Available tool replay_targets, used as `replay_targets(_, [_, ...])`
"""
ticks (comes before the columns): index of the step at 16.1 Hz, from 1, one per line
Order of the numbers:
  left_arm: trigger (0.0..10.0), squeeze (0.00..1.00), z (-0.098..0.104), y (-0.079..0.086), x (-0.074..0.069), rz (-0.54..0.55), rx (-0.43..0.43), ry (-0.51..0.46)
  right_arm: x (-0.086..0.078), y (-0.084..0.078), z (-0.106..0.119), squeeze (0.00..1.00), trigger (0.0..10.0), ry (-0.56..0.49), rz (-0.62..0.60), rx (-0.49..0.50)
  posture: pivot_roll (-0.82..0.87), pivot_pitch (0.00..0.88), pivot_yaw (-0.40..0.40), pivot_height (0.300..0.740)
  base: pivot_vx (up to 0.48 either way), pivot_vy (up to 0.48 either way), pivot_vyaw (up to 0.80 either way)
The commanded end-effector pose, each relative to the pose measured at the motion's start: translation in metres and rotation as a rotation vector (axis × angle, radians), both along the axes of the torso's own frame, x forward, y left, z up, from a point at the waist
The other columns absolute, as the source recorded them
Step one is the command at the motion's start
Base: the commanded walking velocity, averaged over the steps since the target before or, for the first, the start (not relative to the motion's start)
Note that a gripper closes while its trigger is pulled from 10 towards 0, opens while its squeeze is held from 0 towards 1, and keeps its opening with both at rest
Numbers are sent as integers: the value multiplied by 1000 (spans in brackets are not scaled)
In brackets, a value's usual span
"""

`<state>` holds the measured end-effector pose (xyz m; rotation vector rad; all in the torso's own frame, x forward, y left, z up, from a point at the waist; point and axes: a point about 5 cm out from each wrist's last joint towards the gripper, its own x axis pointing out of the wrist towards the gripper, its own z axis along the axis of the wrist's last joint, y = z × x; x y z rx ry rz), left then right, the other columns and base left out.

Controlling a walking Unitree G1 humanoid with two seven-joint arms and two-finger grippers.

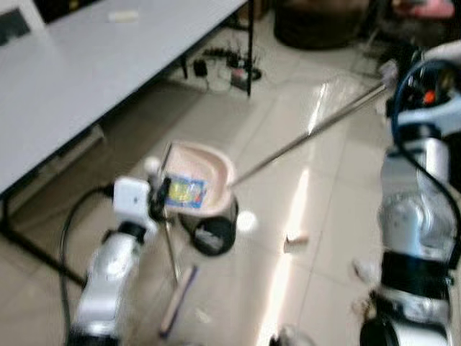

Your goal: Sweep floor

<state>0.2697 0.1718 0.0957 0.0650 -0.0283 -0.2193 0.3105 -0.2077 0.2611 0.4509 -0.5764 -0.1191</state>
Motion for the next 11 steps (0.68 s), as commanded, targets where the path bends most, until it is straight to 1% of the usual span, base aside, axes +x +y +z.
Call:
replay_targets(1, [10000, 0, 6, 7, 1, 14, -1, -35, -3, 4, 15, 0, 10000, -68, 9, -2, -22, 69, 36, 740, 401, 0, 0])
replay_targets(7, [10000, 0, 6, 9, 1, 22, 1, -37, 1, 2, 15, 0, 10000, -71, 11, 8, -14, 72, 39, 740, 400, 0, 0])
replay_targets(8, [10000, 0, 6, 9, 0, 17, 2, -34, 1, 2, 14, 0, 10000, -70, 10, 12, -12, 60, 41, 740, 371, 0, 0])
replay_targets(9, [10000, 0, 4, 10, -1, 10, 6, -25, 0, 2, 12, 0, 10000, -68, 8, 20, -11, 54, 40, 740, 0, 0, 0])
replay_targets(11, [10000, 0, 3, 16, -1, 33, 24, -14, 1, 3, 11, 0, 10000, -69, 13, 28, -10, 57, 38, 740, 0, 0, 0])
